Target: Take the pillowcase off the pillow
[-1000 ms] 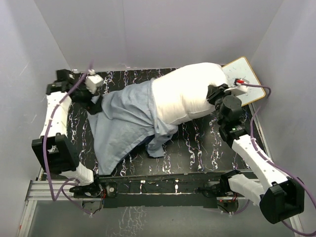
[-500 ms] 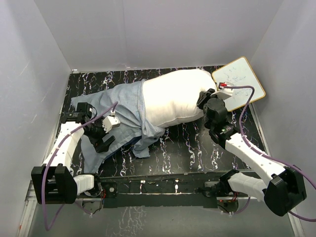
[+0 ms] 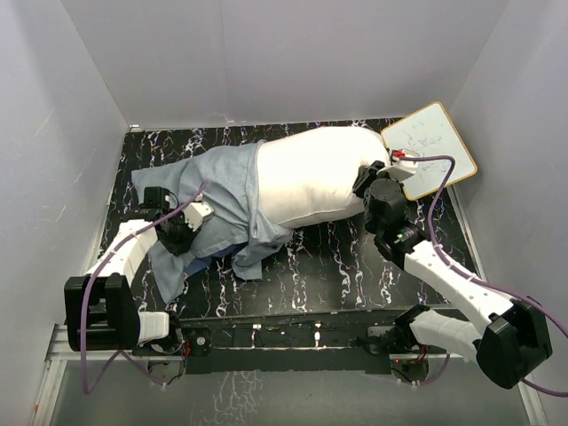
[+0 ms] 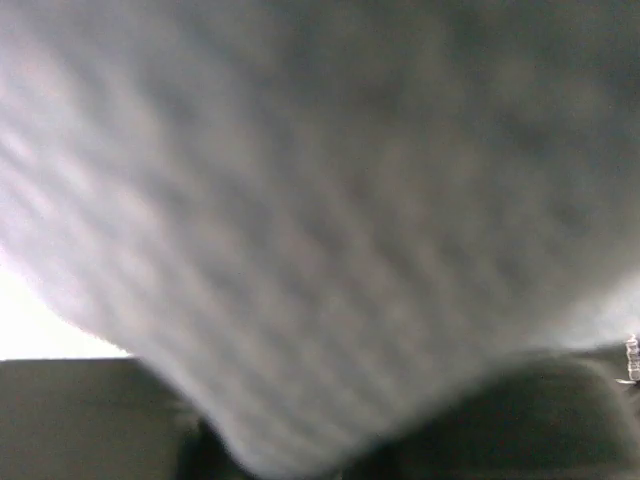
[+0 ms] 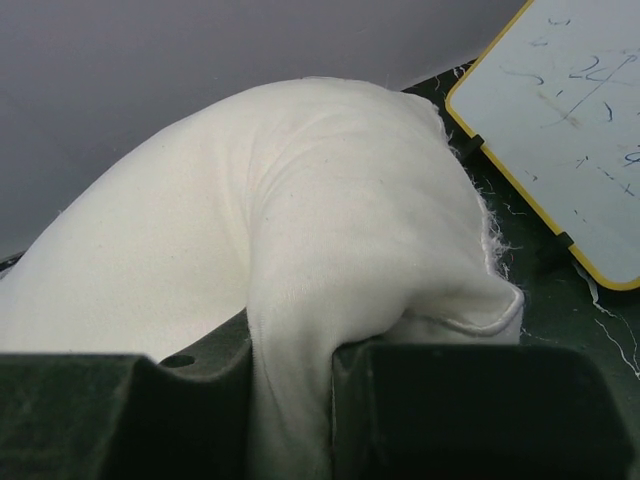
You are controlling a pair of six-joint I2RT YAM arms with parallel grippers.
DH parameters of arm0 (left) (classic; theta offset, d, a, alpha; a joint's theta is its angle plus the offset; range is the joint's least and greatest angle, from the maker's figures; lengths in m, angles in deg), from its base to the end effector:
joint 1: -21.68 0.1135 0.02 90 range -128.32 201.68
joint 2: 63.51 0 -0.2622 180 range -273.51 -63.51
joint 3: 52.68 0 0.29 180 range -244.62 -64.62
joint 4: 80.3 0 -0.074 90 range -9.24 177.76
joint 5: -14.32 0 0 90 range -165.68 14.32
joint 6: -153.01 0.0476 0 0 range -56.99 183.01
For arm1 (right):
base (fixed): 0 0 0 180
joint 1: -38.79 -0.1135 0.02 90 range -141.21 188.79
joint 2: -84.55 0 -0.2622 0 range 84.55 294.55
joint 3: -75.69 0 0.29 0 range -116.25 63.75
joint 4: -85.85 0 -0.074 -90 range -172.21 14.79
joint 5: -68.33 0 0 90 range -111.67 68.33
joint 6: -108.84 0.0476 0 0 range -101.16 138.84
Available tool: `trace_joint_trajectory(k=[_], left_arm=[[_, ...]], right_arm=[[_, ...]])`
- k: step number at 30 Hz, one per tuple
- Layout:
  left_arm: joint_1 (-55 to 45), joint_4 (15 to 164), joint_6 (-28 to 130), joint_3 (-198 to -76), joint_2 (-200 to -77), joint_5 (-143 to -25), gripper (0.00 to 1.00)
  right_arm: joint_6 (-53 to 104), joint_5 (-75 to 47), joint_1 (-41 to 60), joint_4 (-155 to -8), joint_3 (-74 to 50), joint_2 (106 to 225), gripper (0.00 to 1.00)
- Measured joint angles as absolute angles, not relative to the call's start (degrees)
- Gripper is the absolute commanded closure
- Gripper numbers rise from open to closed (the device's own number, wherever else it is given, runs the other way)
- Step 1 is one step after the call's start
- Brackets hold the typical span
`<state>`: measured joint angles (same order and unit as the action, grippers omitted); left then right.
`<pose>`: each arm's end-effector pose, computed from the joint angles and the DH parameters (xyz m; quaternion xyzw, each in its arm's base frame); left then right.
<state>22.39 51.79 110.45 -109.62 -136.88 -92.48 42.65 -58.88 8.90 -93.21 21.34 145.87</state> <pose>0.2750 -0.0104 0.1749 0.4123 0.8726 -0.0404 0.2587 0.2683 0.1210 0.2929 0.1713 0.7249 0.0664 0.6639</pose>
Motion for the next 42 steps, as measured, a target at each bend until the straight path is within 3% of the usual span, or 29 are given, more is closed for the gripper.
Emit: trace_joint_trajectory(k=[7,13,42], left_arm=[[32.3,55.0,112.1,-115.2,-138.9,-94.2,1.0],[43.1,56.2,116.8,-119.0,-141.1,-93.0,1.0],[59.8,66.8,125.7,-119.3,-150.3,-89.9,1.0]], right_arm=[[41.1,-54.2,11.9,-92.6,20.1,143.9,0.92],[41.3,-50.0,21.5,-90.6,15.4,144.2,0.92],[46.6,-35.4,41.5,-80.2,0.3,146.0,0.92]])
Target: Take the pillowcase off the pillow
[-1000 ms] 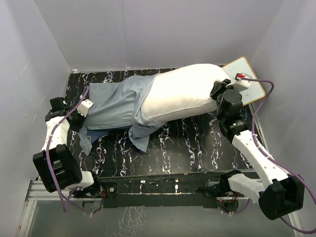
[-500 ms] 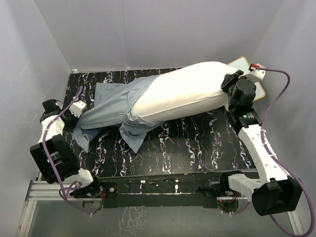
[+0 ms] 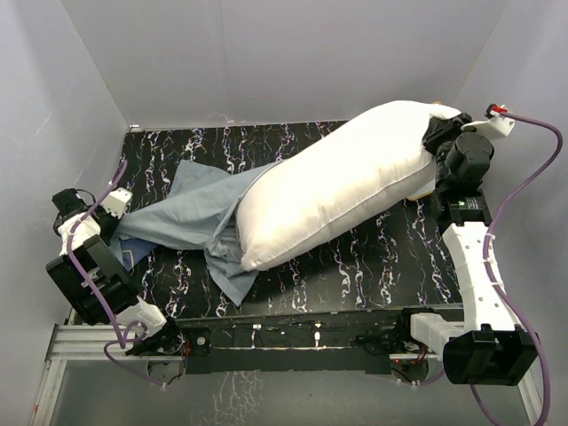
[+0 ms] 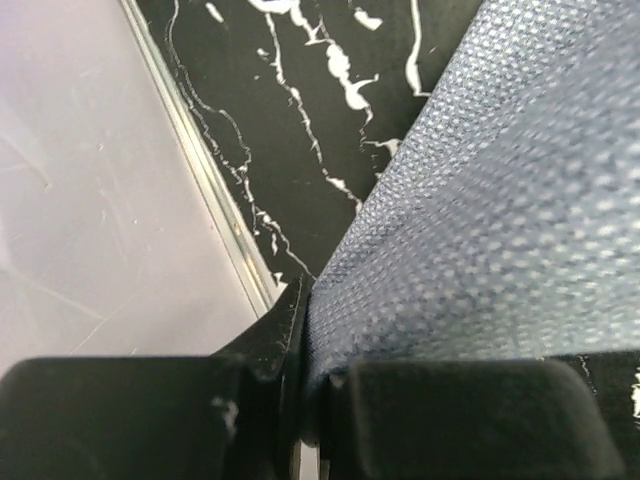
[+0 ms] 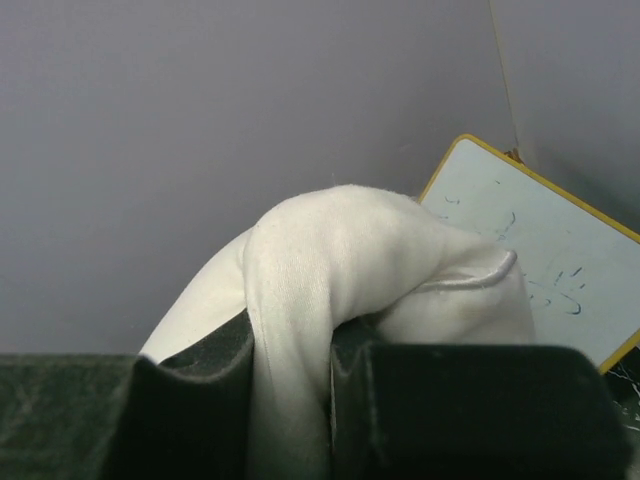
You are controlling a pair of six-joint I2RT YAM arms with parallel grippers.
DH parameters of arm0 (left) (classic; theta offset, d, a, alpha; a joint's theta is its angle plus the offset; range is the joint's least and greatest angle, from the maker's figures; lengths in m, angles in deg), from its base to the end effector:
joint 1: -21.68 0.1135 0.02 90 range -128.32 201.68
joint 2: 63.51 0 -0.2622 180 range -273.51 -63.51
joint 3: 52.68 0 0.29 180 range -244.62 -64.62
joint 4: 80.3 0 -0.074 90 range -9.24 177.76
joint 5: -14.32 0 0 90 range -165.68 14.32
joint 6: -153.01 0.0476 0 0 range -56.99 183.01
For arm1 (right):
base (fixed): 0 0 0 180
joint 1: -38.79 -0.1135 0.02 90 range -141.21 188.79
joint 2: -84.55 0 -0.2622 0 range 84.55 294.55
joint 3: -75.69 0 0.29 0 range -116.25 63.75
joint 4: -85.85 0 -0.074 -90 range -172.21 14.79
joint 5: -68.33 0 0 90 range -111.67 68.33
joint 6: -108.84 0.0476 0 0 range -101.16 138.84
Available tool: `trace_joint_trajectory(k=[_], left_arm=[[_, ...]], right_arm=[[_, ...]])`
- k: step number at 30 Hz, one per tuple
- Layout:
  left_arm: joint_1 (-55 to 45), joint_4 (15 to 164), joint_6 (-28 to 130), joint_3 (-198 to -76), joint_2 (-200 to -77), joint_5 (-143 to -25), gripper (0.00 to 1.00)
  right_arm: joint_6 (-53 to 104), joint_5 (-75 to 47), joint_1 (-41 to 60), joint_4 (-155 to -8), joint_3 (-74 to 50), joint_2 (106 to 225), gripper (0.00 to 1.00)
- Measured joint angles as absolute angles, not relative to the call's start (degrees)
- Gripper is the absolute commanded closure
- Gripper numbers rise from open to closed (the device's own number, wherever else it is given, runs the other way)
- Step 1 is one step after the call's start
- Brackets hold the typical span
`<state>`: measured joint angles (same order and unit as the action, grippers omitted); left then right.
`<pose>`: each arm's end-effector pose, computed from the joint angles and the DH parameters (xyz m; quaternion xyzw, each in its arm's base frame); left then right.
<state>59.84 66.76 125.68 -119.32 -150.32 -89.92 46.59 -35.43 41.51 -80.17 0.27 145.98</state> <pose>0.2822 0.2069 0.1792 0.2381 0.9115 0.1670 0.2907 0.2954 -0.0254 0.4139 0.2662 0.6550 0.0695 0.7037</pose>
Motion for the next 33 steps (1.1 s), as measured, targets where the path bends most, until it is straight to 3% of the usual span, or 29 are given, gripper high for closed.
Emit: trace_joint_trajectory(k=[11,22,27,33], left_arm=[[62.2,64.8,120.0,-129.2,-153.5,-89.3,1.0],[61.5,63.5,96.6,-155.7,-149.9,-102.4,1.0],[53.4,63.5,87.7,-169.6,-147.3,-106.6,1.0],[41.0,62.7,81.7,-173.2,-144.6,-108.2,1.0]], right_arm=[[53.1,-20.4,42.7,-93.5,-2.8,145.8,0.92],[53.1,-16.1,43.1,-100.6,-8.5,144.6,0.92],[55.6,-14.1,43.3,-101.0,-8.5,145.3,0.92],[56.5,-15.0,38.5,-102.2,-8.0,146.5,0.92]])
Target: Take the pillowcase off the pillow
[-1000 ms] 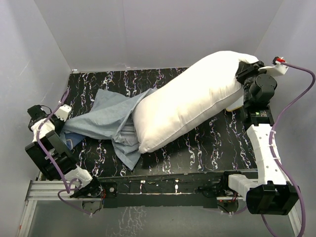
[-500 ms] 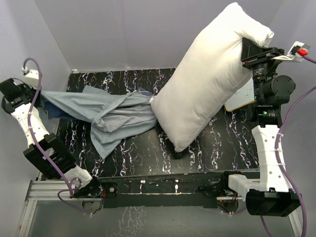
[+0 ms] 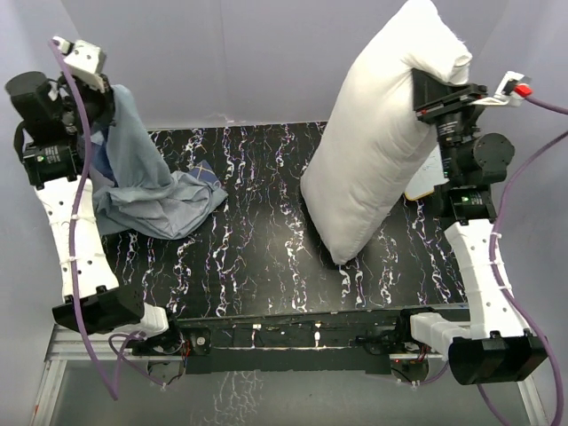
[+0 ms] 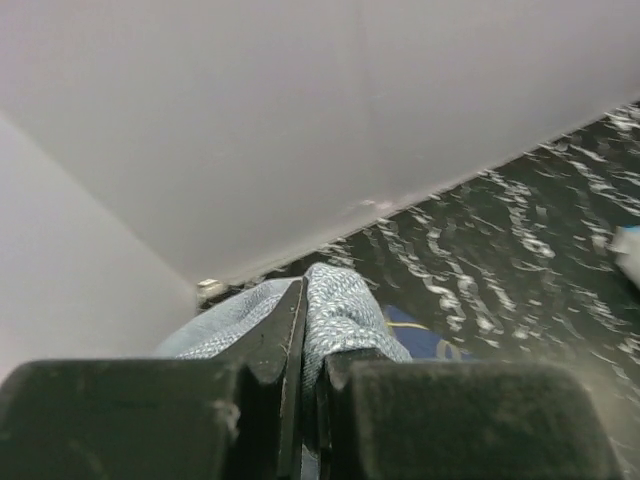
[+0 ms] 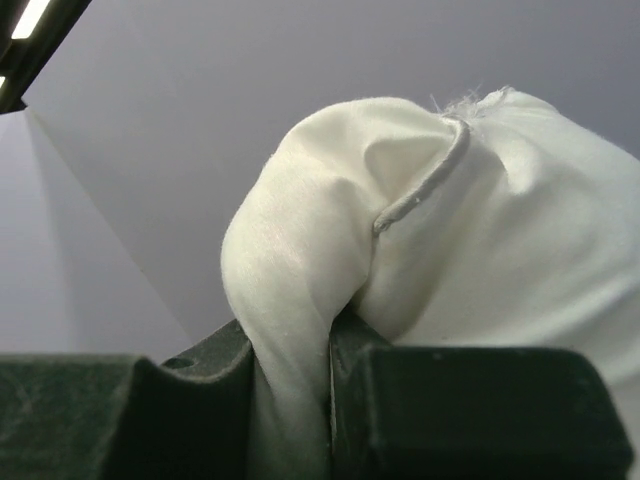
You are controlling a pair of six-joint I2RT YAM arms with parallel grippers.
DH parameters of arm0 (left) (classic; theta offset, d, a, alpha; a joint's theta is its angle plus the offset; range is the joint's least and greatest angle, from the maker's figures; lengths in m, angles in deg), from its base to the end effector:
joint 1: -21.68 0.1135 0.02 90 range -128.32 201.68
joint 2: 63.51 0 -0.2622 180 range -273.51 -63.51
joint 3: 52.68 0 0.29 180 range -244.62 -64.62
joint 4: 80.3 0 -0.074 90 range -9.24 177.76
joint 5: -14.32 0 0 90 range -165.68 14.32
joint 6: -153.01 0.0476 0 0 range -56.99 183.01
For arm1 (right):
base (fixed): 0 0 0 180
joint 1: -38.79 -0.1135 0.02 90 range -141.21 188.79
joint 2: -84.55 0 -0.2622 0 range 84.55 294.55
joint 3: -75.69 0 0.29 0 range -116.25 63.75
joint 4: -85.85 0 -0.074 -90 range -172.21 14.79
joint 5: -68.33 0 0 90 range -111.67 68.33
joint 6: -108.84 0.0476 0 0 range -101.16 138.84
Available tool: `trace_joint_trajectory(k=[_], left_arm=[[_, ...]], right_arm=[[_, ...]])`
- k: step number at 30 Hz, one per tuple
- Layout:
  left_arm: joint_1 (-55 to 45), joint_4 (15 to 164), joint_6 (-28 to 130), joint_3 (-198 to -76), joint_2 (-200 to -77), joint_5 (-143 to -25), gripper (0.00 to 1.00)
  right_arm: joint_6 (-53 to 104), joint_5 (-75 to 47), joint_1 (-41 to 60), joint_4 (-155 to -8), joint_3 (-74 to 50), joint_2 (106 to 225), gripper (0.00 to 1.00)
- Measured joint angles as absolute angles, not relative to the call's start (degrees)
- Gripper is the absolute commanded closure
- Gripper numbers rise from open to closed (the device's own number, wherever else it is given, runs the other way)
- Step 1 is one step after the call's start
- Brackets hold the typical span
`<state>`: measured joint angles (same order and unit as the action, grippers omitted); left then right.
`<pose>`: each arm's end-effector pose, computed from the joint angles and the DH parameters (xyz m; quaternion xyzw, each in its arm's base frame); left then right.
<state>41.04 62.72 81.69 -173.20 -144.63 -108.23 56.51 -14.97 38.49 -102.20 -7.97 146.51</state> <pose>0.3082 0.0811 0.5614 0.1984 0.6655 0.0425 0.7183 0.2714 0.0070 0.5123 0.1126 0.4908 0.3086 0.8069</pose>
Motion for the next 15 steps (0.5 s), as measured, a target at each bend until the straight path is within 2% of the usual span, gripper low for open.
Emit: trace_joint_trajectory(k=[3,4,5,6,7,8,12,15], left_arm=[[35.6,59.5,81.0,-171.7,-145.1,-109.0,1.0],[33.8,58.2,81.1,-170.2,-145.3,-109.2,0.95],[31.9,56.7,81.3,-168.3,-145.6,-109.5,0.84],[30.4,55.3,81.6,-166.4,-145.9,-109.7,0.67],[28.8,54.1,81.9,-163.7,-146.4,-110.0,0.54],[27.4,52.8,82.3,-161.1,-147.0,-110.2,0.44],[25.3,49.0,83.6,-153.2,-149.6,-109.3,0.15],[25.3,48.0,84.7,-151.6,-149.9,-106.9,0.05]], right_arm=[[55.5,-16.7,31.9,-103.1,-7.6,147.2,0.92],[55.0,-17.5,29.7,-103.7,-7.6,147.5,0.92],[54.3,-18.6,27.2,-104.3,-7.6,147.9,0.92],[53.6,-19.5,24.8,-104.9,-7.6,148.4,0.92],[52.9,-20.5,22.3,-105.7,-7.6,149.0,0.92],[52.3,-21.4,20.2,-106.6,-7.6,149.7,0.92],[51.3,-23.9,15.7,-109.9,-7.6,152.7,0.92],[50.3,-27.9,15.4,-110.0,-5.8,152.4,0.92]])
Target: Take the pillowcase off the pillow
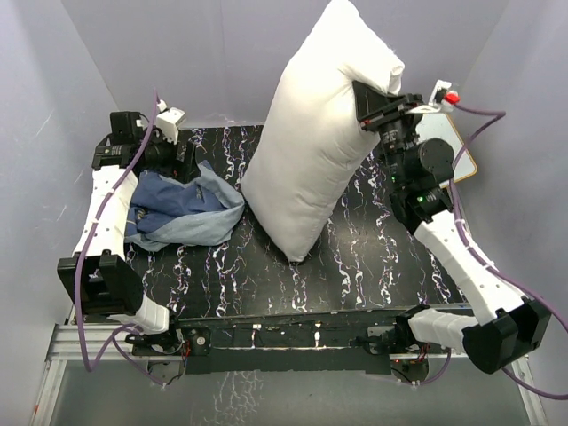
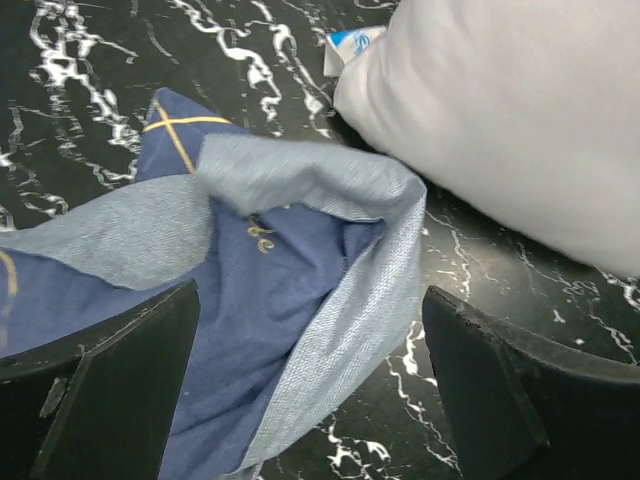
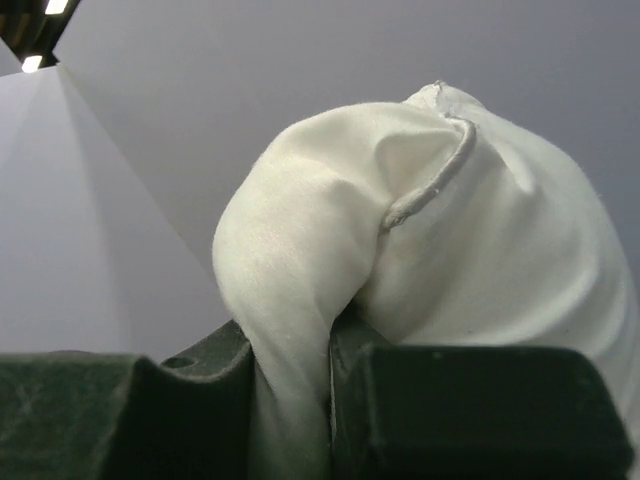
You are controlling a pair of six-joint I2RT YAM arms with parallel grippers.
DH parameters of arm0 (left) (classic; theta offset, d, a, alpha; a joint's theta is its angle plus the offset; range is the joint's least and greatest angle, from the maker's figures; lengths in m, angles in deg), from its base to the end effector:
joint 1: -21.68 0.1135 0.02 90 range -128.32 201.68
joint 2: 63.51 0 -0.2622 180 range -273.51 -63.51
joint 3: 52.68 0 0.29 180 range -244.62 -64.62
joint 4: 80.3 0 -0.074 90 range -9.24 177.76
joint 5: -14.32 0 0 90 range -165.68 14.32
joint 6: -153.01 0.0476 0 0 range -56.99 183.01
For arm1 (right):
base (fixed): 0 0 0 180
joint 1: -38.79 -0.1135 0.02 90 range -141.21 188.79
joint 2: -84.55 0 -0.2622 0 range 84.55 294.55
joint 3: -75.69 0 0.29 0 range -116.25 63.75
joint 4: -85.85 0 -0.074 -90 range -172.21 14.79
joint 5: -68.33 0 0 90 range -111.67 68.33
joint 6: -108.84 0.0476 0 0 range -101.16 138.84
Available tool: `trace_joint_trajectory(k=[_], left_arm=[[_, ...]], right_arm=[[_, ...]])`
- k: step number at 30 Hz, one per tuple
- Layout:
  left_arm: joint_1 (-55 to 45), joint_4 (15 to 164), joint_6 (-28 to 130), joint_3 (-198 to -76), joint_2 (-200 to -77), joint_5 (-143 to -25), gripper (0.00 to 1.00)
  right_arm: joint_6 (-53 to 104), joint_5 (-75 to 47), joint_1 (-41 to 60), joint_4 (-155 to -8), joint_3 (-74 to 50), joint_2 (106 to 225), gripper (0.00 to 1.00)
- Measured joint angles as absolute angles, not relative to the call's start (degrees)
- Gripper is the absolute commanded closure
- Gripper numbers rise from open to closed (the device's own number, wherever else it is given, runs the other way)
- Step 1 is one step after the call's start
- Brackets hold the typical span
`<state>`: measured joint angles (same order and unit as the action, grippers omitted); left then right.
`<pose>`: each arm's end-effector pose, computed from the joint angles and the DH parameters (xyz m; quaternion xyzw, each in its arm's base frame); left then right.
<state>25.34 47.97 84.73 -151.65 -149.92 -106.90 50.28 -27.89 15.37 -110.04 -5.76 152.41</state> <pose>0.3764 -0.0006 0.3658 0.2506 0.8410 -0.1463 0.4566 0.2853 0.1180 0.4842 0.0819 0.4987 0.3730 0.7781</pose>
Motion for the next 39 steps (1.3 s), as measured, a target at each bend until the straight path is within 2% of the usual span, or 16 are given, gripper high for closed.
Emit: trace_joint_trajectory(k=[8,10,11,12,13,14,15,20,23,31,35,39], left_arm=[[25.6,49.8,87.3,-151.3,-145.4,-99.6,0.03],[25.6,50.3,87.3,-151.3,-144.8,-98.3,0.03],[25.6,50.9,87.2,-151.1,-144.5,-97.6,0.03],[25.6,51.8,87.0,-150.7,-144.3,-97.1,0.03],[25.6,52.3,86.9,-150.3,-144.2,-96.8,0.03],[25.6,53.1,86.7,-149.6,-143.9,-96.5,0.03],[25.6,53.8,86.4,-148.8,-143.7,-96.2,0.03],[25.7,56.0,84.8,-145.5,-143.3,-95.2,0.03],[25.8,58.3,83.5,-142.8,-142.8,-94.7,0.03],[26.9,66.7,79.9,-133.9,-139.1,-94.5,0.03],[27.0,73.1,78.2,-126.3,-137.2,-94.5,0.03],[27.3,81.4,74.7,-116.6,-136.4,-94.5,0.03]], right_arm=[[49.0,-36.5,15.9,-112.2,19.8,136.6,0.92],[49.3,-37.5,15.8,-111.9,25.9,133.6,0.86],[49.4,-38.3,15.2,-111.5,29.3,132.1,0.78],[49.4,-38.9,14.7,-110.7,31.6,131.4,0.63],[49.3,-39.4,14.0,-109.7,33.8,130.9,0.42],[49.4,-39.6,13.4,-108.4,35.7,130.7,0.11],[49.4,-39.4,12.7,-106.5,37.3,130.7,0.03],[47.1,-38.8,11.2,-96.2,40.2,130.0,0.02],[44.9,-42.4,11.0,-92.3,40.2,125.2,0.01],[37.7,-71.9,10.9,-87.1,40.2,106.5,0.01],[31.2,-78.0,11.0,-92.2,41.6,108.2,0.02],[27.5,-79.3,11.5,-98.1,45.5,116.6,0.02]])
